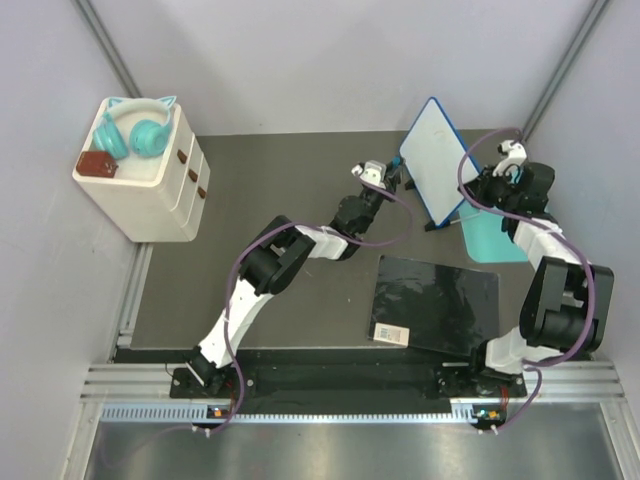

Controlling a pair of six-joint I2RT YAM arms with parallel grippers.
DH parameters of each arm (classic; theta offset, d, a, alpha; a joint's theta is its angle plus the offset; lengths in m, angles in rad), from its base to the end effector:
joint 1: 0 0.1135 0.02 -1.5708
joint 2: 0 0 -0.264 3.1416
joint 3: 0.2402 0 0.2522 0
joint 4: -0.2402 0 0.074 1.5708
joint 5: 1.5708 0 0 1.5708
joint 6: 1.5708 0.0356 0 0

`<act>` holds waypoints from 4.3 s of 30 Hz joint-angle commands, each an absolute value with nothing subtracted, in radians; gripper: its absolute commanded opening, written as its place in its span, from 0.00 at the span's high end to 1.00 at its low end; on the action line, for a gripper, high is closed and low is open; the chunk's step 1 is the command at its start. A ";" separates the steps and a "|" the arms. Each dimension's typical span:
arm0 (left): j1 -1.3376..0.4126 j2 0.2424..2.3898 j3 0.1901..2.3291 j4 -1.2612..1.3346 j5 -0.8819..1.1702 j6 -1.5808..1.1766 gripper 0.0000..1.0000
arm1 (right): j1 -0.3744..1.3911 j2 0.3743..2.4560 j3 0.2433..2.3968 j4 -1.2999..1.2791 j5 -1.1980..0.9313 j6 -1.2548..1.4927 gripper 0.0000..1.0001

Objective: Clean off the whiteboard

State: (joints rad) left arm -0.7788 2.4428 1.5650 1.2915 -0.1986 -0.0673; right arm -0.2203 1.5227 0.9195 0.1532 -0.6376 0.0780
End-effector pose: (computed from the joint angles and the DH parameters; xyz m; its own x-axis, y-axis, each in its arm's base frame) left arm 0.3782 -0.3634 0.1770 0.2478 -0.3372 -0.9082 0.5780 0.8038 -0.1407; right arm 0.3320 -0.0526 0.2430 -0.4502 0.1650 -0.8775 -0.3133 0.8911 0.3283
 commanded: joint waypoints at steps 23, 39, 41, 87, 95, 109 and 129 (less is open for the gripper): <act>-0.750 2.347 1.506 1.377 -0.175 -0.018 1.00 | -0.043 1.615 0.894 -0.273 -0.781 0.046 1.00; -0.617 1.998 1.120 1.453 -0.112 0.002 1.00 | -0.041 1.574 1.089 -0.233 -0.873 0.109 1.00; -0.601 1.968 1.059 1.444 -0.103 0.011 1.00 | -0.041 1.578 1.133 -0.282 -0.873 0.094 1.00; -0.606 1.991 0.882 1.513 -0.017 0.002 1.00 | -0.089 1.697 1.434 -0.416 -0.715 0.025 1.00; -0.611 2.002 0.894 1.513 -0.025 0.003 1.00 | -0.089 1.569 1.201 -0.289 -0.703 0.097 1.00; -0.626 2.051 0.966 1.509 -0.022 -0.049 1.00 | -0.074 1.473 0.994 -0.195 -0.641 0.092 1.00; -0.640 2.483 1.816 1.063 0.231 -0.137 1.00 | -0.035 1.540 0.954 -0.176 -0.626 0.040 1.00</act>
